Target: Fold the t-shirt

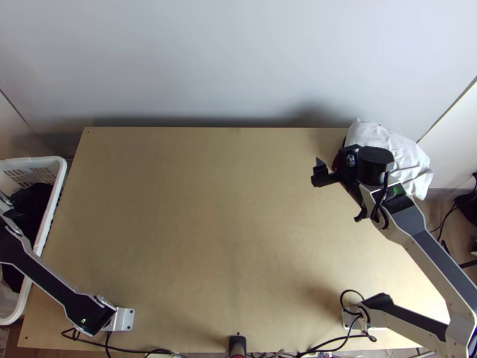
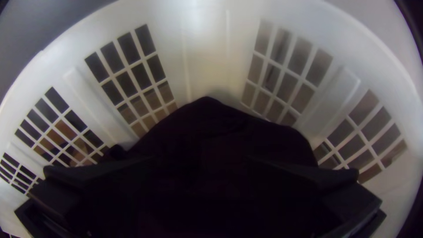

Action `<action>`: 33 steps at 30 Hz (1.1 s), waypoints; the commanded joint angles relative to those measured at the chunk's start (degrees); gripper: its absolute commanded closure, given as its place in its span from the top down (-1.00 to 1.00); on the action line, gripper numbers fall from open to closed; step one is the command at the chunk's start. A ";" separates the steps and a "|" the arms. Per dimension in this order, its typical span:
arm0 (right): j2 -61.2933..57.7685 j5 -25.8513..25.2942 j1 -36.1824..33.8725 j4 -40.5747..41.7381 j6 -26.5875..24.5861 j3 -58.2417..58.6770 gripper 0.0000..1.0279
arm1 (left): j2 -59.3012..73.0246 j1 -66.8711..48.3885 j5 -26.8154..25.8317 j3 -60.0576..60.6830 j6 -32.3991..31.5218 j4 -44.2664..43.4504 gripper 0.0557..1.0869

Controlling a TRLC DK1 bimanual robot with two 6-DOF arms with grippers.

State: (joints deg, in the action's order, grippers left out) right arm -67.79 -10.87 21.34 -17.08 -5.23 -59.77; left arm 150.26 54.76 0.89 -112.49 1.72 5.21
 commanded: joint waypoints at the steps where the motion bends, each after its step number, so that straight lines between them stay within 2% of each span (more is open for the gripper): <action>1: 0.73 -1.26 0.72 -1.55 -1.09 -0.70 0.81 | 9.44 -0.89 0.61 -12.23 -0.13 4.37 0.90; 4: 0.82 -2.05 0.98 -2.25 -1.53 -1.14 0.82 | 12.69 -0.89 1.22 -16.62 -0.13 5.95 0.90; 13: 0.99 -3.63 1.95 -3.13 -2.85 -2.46 0.82 | 15.77 -2.20 1.14 -16.89 -0.05 6.65 0.89; 14: 0.99 -3.72 2.04 -3.13 -2.94 -2.72 0.81 | 15.86 -2.47 1.14 -16.89 -0.05 7.71 0.84; 15: 0.99 -3.80 2.04 -3.13 -3.11 -2.90 0.81 | 15.95 -2.47 1.14 -16.89 -0.13 8.23 0.64; 16: 0.99 -3.89 2.12 -3.13 -3.47 -2.99 0.81 | 15.86 -2.47 1.05 -16.71 -0.22 9.38 0.22; 18: 0.99 -3.98 2.21 -3.13 -3.91 -3.07 0.81 | 15.86 -2.29 0.52 -16.71 -1.01 9.64 -0.88; 20: 1.08 -4.16 2.30 -3.13 -4.08 -3.07 0.81 | 15.07 -1.85 -0.01 -16.54 -2.16 11.40 -0.89; 26: 1.87 -4.24 2.30 -2.87 -3.73 -1.49 0.81 | 6.10 0.17 -6.07 -13.90 -4.62 17.46 -0.92; 30: 2.75 -4.24 2.21 -2.08 -3.73 -0.35 0.81 | -1.11 2.37 -13.10 -13.90 -12.00 22.21 -0.92; 33: 3.72 -4.24 2.21 -1.82 -3.73 0.09 0.81 | -6.47 3.25 -15.91 -13.11 -14.64 25.64 -0.92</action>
State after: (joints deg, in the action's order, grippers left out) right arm -65.54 -15.03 23.51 -19.62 -9.04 -60.88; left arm 153.95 55.72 -7.97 -126.96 -6.61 24.43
